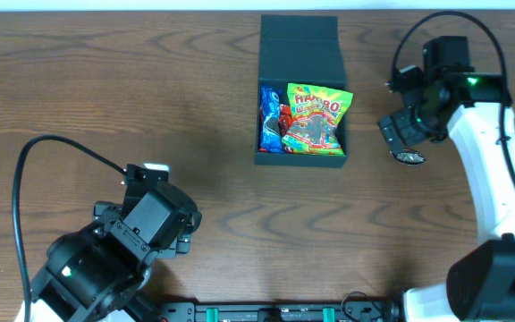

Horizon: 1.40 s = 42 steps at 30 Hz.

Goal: Pack container
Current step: 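Move the right gripper over to the black Mars bar, then lower the right gripper onto the Mars bar and grasp it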

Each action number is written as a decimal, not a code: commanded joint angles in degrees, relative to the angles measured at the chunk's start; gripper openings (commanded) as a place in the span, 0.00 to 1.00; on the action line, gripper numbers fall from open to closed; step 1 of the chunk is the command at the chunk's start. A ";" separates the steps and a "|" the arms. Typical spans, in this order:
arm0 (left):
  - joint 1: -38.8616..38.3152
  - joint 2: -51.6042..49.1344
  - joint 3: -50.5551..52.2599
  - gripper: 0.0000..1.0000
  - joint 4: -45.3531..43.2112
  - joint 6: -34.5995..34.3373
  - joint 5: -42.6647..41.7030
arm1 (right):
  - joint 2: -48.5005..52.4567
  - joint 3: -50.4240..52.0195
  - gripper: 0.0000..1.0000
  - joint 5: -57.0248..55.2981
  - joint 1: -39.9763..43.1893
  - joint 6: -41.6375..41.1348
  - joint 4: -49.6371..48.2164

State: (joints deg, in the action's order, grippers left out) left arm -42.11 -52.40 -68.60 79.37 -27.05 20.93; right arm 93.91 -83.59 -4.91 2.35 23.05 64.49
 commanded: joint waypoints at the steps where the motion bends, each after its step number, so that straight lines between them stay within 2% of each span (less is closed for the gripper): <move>1: 0.09 -0.04 -0.24 0.95 -0.28 -0.37 0.20 | 0.66 -0.07 0.99 2.45 4.39 0.31 0.59; 2: 0.09 -0.04 -0.24 0.95 -0.31 -0.33 0.24 | 0.81 -0.07 0.99 4.76 5.68 2.80 1.36; 6: 0.09 -0.04 -0.24 0.95 -0.31 -0.17 0.22 | 1.86 -0.07 0.99 23.85 10.36 22.64 5.29; 8: 0.09 -0.04 -0.24 0.95 -0.39 -0.15 0.26 | 2.93 -0.07 0.99 28.17 12.22 28.13 6.23; 14: 0.09 -0.04 -0.24 0.95 -0.46 -0.17 0.48 | 9.05 -0.09 0.99 25.11 14.29 30.49 5.99; 19: 0.09 -0.04 -0.24 0.95 -0.35 0.26 0.66 | 14.23 -0.11 0.99 17.90 14.10 30.80 5.03; 28: 0.09 -0.04 -0.24 0.95 -0.79 0.24 0.68 | 16.92 -0.13 0.99 8.17 14.08 30.82 0.13; 42: 0.09 -0.04 -0.24 0.95 -2.23 0.22 1.60 | 22.62 -0.13 0.99 8.28 13.81 31.87 -3.61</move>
State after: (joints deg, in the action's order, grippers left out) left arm -42.11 -52.40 -68.60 77.08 -27.00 21.02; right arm 114.74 -83.59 3.70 16.43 53.84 60.99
